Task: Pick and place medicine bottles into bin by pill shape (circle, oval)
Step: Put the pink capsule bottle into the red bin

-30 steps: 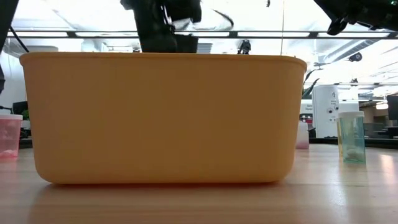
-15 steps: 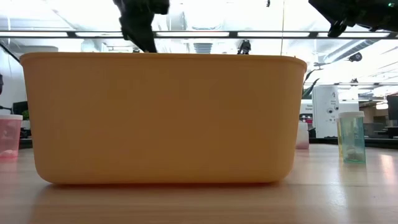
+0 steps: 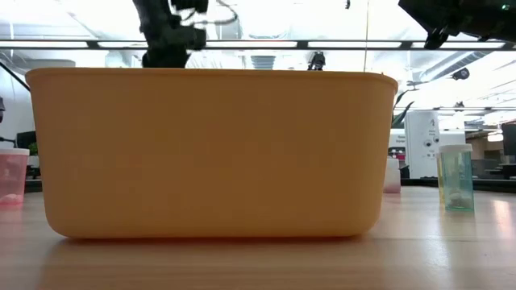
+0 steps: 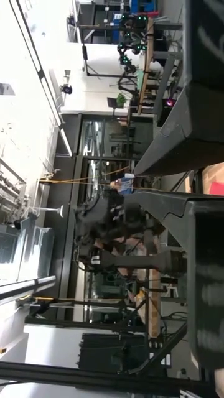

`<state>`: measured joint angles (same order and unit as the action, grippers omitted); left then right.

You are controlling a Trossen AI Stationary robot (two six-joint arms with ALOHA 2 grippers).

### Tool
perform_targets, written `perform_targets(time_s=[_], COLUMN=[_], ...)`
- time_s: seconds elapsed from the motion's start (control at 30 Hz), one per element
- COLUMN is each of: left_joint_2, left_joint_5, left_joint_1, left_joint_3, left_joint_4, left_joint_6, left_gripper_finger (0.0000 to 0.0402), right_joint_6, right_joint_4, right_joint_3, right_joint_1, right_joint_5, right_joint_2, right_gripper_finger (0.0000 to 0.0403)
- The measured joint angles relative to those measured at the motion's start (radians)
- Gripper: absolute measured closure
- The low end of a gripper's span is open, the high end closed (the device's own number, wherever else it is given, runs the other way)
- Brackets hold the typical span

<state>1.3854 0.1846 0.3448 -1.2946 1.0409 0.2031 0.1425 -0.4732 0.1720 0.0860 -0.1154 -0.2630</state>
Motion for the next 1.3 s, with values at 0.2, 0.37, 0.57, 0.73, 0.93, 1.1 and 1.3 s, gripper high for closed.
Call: perform_targets(time_s=[0.2,0.37,0.57,0.73,0.93,1.1,1.3], left_joint_2=[0.033,0.085,0.170,0.224,0.237,0.238,0.238], left_joint_5=[0.000,0.000,-0.018,-0.026,-0.027,-0.027,-0.026], left_joint_1=[0.106,0.159,0.186,0.192,0.193,0.194,0.195], left_joint_3=[0.045,0.072,0.071,0.071,0.071,0.074,0.107], left_joint_4=[-0.011,-0.010,-0.039,-0.050,-0.100,-0.100,-0.147], left_joint_6=[0.000,0.000,-0.006,-0.010,-0.001,0.002,0.008], left_gripper_finger=[0.0304,0.0304,0.0304,0.0304,0.0304,0.0304,0.0304], right_joint_6=[0.000,0.000,0.000,0.000,0.000,0.000,0.000], right_joint_4=[0.000,0.000,0.000,0.000,0.000,0.000,0.001], right_joint_3=[0.000,0.000,0.000,0.000,0.000,0.000,0.000], right_joint_1=[0.000,0.000,0.000,0.000,0.000,0.000,0.000], right_joint_5=[0.000,0.000,0.000,0.000,0.000,0.000,0.000], right_joint_2=[0.000,0.000,0.000,0.000,0.000,0.000,0.000], right_gripper_finger=[0.0360,0.0360,0.0360,0.0360,0.0360,0.0360,0.0360])
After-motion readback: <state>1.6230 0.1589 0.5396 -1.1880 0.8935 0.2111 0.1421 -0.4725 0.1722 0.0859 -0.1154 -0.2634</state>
